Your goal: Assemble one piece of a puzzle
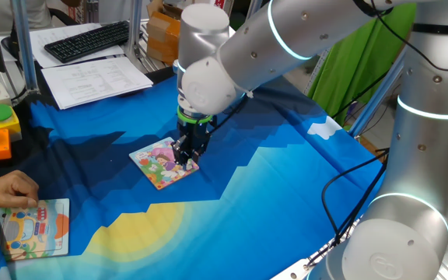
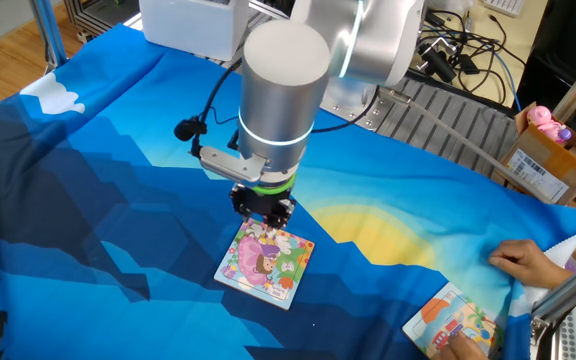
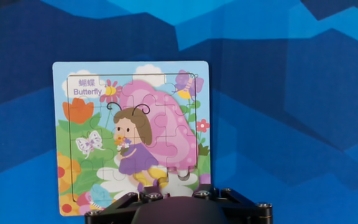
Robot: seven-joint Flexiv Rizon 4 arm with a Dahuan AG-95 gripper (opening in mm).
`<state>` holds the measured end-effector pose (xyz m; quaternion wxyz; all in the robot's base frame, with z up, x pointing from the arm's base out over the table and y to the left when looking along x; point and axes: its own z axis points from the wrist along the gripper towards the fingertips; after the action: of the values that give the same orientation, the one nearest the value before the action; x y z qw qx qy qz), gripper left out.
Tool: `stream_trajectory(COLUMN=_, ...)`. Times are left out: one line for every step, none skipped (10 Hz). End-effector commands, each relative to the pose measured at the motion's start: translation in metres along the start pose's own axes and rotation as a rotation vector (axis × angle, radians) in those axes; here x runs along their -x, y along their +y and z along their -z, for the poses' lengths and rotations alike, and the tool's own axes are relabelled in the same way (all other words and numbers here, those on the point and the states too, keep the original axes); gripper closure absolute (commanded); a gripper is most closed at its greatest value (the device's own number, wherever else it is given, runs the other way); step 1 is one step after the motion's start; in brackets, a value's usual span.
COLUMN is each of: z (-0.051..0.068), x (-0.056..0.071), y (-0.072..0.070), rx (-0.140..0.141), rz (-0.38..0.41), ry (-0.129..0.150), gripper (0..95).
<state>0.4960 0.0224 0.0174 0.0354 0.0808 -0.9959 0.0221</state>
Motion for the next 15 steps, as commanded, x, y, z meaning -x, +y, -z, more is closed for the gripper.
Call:
stream_trajectory(z=0.000, x=0.000, y=-0.001, rx=-0.012, rz=0.000, ry=-0.004, gripper=95.0)
stream_trajectory(z=0.000, x=0.000, y=-0.002, rx=-0.020, rz=0.001, ry=-0.010, gripper=95.0)
stream_trajectory(z=-0.001, x=0.000, y=-0.003, rx=-0.028, rz=0.005, ry=-0.011, gripper=95.0)
stream_trajectory(z=-0.002, x=0.000, y=-0.005, rx=-0.029, rz=0.007, ry=-0.010, gripper=95.0)
stream_trajectory(z=-0.003, x=0.000, y=-0.007, rx=-0.031, rz=0.011, ry=-0.010, gripper=95.0)
stream_trajectory(z=-0.004, x=0.000, y=-0.008, rx=-0.031, rz=0.015, ry=-0.010, gripper=95.0)
stream_trajectory(z=-0.005, x=0.000, y=-0.010, rx=-0.044, rz=0.020, ry=-0.016, gripper=95.0)
stream_trajectory(z=-0.006, x=0.000, y=-0.012, rx=-0.052, rz=0.025, ry=-0.018, gripper=95.0)
stream_trajectory(z=-0.006, x=0.000, y=-0.013, rx=-0.052, rz=0.026, ry=-0.019, gripper=95.0)
stream_trajectory(z=-0.006, x=0.000, y=-0.014, rx=-0.052, rz=0.026, ry=-0.019, gripper=95.0)
stream_trajectory(z=-0.007, x=0.000, y=-0.015, rx=-0.053, rz=0.028, ry=-0.019, gripper=95.0)
stream_trajectory(z=-0.010, x=0.000, y=-0.021, rx=-0.051, rz=0.041, ry=-0.020, gripper=95.0)
stream_trajectory(z=-0.010, x=0.000, y=-0.021, rx=-0.051, rz=0.040, ry=-0.020, gripper=95.0)
stream_trajectory(z=-0.010, x=0.000, y=-0.021, rx=-0.052, rz=0.039, ry=-0.020, gripper=95.0)
stream_trajectory(z=-0.010, x=0.000, y=-0.021, rx=-0.051, rz=0.038, ry=-0.019, gripper=95.0)
